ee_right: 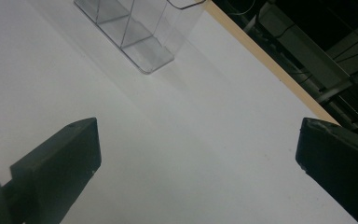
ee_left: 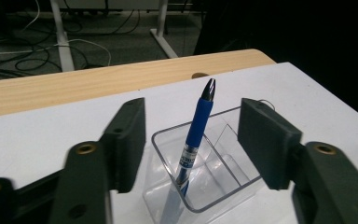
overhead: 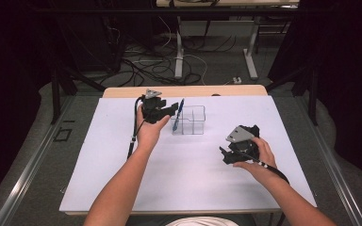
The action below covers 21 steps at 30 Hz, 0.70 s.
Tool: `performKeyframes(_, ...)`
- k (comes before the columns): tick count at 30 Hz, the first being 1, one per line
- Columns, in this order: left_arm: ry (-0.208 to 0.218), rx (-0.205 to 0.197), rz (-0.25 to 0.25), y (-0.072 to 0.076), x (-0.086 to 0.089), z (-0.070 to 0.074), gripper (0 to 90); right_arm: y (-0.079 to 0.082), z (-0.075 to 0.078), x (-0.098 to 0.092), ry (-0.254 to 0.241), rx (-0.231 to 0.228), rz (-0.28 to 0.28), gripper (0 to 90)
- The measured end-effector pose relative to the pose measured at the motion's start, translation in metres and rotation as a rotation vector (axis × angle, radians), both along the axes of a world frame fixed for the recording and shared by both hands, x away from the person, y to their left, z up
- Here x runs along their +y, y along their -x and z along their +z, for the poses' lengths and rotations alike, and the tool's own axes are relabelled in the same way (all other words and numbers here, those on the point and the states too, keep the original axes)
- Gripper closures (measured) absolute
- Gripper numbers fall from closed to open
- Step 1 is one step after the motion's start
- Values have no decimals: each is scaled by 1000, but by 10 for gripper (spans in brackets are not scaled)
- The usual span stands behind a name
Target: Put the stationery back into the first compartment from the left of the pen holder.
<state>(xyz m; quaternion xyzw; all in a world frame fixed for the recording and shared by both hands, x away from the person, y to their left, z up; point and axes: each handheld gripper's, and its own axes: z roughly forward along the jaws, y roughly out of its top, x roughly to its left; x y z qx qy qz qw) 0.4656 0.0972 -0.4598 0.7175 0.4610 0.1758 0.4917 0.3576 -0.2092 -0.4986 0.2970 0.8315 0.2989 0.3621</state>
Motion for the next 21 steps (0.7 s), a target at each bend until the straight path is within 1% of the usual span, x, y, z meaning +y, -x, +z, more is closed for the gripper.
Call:
performKeyframes(1, 4, -8, -3, 1, 2, 0, 378, 0, 0, 0, 0, 0, -1, 0)
performKeyframes(2, -9, -10, -7, 3, 4, 2, 355, 0, 0, 0, 1, -1, -2, 0)
performKeyframes(4, -1, -13, -11, 6, 8, 4, 338, 0, 0, -1, 2, 0, -3, 0)
performKeyframes(5, -7, -26, -13, 8, 11, 6, 330, 0, 0, -1, 3, -1, -5, 0)
performKeyframes(6, 4, -38, -10, 10, 13, 7, 320, 0, 0, -1, 3, -1, -5, 0)
performKeyframes(10, 14, -56, -15, 18, 22, 14, 305, 0, 0, -1, 2, -3, -5, 0)
performKeyframes(12, 12, -67, -30, 22, 26, 17, 302, 1, 0, -1, 2, -3, -5, 0)
performKeyframes(13, 8, -74, -29, 24, 27, 18, 298, 1, 1, -1, 4, -5, -6, 0)
performKeyframes(14, 6, -76, -31, 26, 29, 20, 293, 1, 1, -1, -1, -5, -11, 0)
performKeyframes(16, 15, -70, -40, 29, 33, 22, 281, 1, 1, -1, -1, -3, -12, 0)
performKeyframes(19, -9, -89, -48, 36, 35, 26, 278, 1, 1, -1, 3, -3, -10, 0)
performKeyframes(21, -6, -96, -62, 41, 36, 28, 271, 1, 1, -1, 0, -3, -12, 0)
